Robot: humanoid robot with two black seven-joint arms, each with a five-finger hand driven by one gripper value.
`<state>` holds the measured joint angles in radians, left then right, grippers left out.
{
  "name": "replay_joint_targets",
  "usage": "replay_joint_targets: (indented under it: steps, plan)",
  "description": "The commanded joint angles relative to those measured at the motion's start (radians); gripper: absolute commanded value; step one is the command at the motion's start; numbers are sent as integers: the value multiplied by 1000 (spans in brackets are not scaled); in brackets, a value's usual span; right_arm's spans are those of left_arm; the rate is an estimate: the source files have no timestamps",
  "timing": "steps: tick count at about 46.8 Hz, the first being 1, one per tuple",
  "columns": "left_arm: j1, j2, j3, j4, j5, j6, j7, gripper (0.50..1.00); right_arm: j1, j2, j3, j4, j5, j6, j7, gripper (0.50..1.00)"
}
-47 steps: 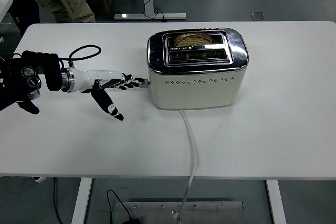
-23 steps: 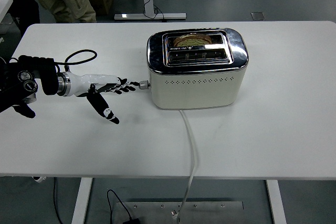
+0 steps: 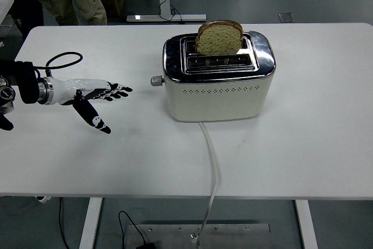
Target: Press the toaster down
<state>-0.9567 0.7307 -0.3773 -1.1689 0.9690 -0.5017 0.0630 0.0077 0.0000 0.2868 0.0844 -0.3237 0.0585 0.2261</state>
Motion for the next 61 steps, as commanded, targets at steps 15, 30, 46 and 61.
replay_joint_targets:
  steps: [15, 30, 46, 61]
  plan:
    - [-227, 114, -12, 12, -277, 2, 0, 1000, 0, 0, 0, 0, 0, 0, -1, 998]
    - [-382, 6, -22, 301, -544, 54, -5, 1000, 0, 0, 0, 0, 0, 0, 1, 998]
    - [-382, -111, -54, 469, -802, 158, -111, 1000, 0, 0, 0, 0, 2, 0, -1, 998]
    - [-343, -180, -57, 597, -1061, 187, -112, 1000, 0, 0, 0, 2, 0, 1, -1, 998]
